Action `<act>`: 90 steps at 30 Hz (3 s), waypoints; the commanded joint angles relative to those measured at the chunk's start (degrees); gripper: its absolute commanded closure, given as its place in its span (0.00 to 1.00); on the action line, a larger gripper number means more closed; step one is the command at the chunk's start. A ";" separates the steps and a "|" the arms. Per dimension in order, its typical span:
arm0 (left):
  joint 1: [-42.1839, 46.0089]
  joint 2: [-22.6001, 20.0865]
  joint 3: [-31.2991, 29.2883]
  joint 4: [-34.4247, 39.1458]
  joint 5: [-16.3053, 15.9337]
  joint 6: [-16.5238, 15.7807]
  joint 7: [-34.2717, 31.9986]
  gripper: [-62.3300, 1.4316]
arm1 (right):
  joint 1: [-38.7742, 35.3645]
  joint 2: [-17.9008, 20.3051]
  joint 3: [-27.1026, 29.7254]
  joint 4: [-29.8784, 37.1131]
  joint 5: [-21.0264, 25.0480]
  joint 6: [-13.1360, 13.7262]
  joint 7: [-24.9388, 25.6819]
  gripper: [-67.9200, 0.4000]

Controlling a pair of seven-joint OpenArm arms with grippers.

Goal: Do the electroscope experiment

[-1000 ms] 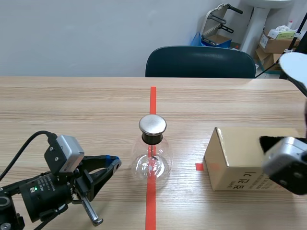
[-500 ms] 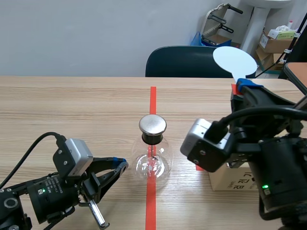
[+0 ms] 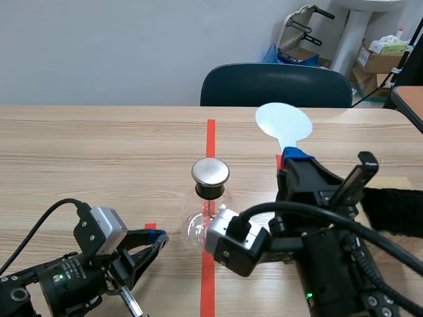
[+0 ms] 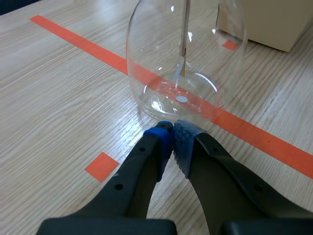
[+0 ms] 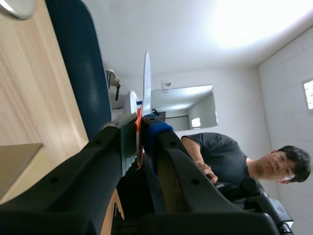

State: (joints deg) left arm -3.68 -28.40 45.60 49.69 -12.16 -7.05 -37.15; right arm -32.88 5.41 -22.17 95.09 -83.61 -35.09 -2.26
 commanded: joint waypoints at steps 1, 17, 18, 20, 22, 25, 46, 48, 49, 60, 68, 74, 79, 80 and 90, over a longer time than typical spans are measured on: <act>-0.72 -0.07 -0.02 1.31 -0.92 0.07 -0.98 0.91 | 0.70 0.13 -0.11 -0.33 -0.09 -0.48 -1.11 0.97; -1.25 -1.25 -0.09 1.31 -1.95 -0.11 -2.08 0.91 | 2.40 -0.04 -1.16 -6.99 -0.09 -2.86 -4.94 0.97; -1.25 -1.31 -0.09 1.31 -1.95 -0.13 -2.08 0.91 | 2.45 -0.04 -1.16 -6.99 -0.09 -3.26 -4.94 0.97; -1.25 -1.31 -0.09 1.31 -1.97 -0.11 -2.08 0.91 | 2.60 -0.04 -1.16 -6.99 -0.09 -4.28 -4.90 0.97; -1.25 -1.31 -0.09 1.31 -1.97 -0.11 -2.08 0.91 | 2.60 -0.04 -1.16 -6.99 -0.09 -4.39 -4.90 0.97; -1.25 -1.31 -0.09 1.31 -1.97 -0.11 -2.08 0.91 | 2.58 -0.02 -1.16 -6.99 -0.09 -4.37 -4.70 0.97; -1.20 -1.16 -0.09 1.31 -1.92 0.07 -2.47 0.91 | 2.56 0.00 -1.14 -6.99 -0.09 -3.67 -3.37 0.97; -1.07 -1.18 -0.09 1.31 -1.92 0.07 -2.47 0.91 | 2.56 0.00 -1.14 -6.99 -0.09 -2.64 -3.37 0.97; -1.01 -1.18 -0.09 1.31 -1.92 0.07 -2.47 0.91 | 2.56 0.00 -1.14 -6.99 -0.09 -2.38 -3.37 0.97; -0.92 -1.18 -0.09 1.31 -1.92 0.07 -2.47 0.91 | 2.56 0.00 -1.14 -6.99 -0.09 -2.38 -3.34 0.97; -0.90 -1.16 -0.09 1.31 -1.95 0.04 -2.47 0.91 | 2.56 -0.02 -1.14 -6.99 -0.09 -2.38 -3.15 0.97; -0.90 -1.16 -0.09 1.31 -1.95 0.04 -2.49 0.91 | 2.56 -0.02 -1.14 -6.99 -0.09 -2.38 -3.15 0.97; -0.92 -1.16 -0.09 1.31 -1.95 0.04 -2.49 0.91 | 2.56 -0.02 -1.14 -6.99 -0.09 -2.38 -3.08 0.97; -0.92 -1.16 -0.09 1.31 -1.95 0.04 -2.49 0.91 | 2.56 -0.02 -1.14 -6.99 -0.09 -2.38 -2.91 0.97; -0.90 -1.16 -0.09 1.31 -1.95 0.04 -2.49 0.91 | 2.56 -0.02 -1.14 -6.99 -0.09 -2.38 -2.69 0.97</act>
State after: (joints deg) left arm -4.60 -29.69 45.58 49.76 -13.93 -7.07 -38.65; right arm -31.00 5.39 -23.38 87.11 -83.66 -36.67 -4.95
